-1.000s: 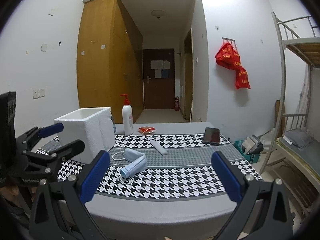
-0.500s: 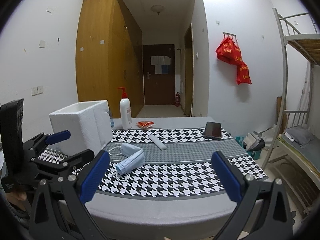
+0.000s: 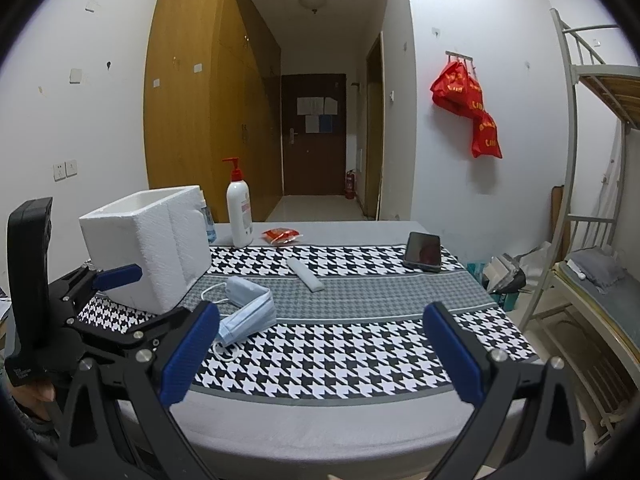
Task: Organize soft objects
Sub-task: 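Reach the left gripper to the light-blue surgical mask and close on it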
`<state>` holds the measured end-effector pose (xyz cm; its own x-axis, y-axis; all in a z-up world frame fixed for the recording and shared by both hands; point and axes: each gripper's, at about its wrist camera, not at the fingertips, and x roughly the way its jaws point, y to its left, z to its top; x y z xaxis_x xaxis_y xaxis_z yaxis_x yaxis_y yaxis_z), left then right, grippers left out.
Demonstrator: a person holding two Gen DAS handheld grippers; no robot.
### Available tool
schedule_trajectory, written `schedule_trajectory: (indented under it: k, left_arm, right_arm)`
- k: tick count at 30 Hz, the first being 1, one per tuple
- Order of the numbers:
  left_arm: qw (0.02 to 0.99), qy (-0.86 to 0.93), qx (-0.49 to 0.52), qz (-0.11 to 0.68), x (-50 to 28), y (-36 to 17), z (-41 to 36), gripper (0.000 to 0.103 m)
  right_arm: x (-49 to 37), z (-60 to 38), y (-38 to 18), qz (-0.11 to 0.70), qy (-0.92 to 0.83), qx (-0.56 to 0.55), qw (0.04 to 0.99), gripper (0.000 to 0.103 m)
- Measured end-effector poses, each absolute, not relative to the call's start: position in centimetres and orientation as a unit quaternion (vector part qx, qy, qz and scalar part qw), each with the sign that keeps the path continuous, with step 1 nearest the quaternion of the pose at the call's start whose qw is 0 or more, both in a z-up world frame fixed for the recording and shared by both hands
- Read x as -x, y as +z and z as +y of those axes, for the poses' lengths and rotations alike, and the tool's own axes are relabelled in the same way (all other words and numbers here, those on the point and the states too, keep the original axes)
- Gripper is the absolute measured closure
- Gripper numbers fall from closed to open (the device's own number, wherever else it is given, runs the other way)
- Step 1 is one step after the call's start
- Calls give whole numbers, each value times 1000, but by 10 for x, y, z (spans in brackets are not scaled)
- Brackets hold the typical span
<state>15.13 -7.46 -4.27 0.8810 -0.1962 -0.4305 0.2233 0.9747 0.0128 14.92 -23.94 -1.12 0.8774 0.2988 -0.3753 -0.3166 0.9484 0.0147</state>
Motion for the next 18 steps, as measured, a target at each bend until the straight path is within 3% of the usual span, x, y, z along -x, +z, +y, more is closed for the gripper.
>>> schedule_trajectory:
  k: [18]
  left_arm:
    - [962, -87, -44, 253, -200, -56, -98, 1]
  right_arm:
    - [-204, -255, -25, 221, 176, 28, 959, 0]
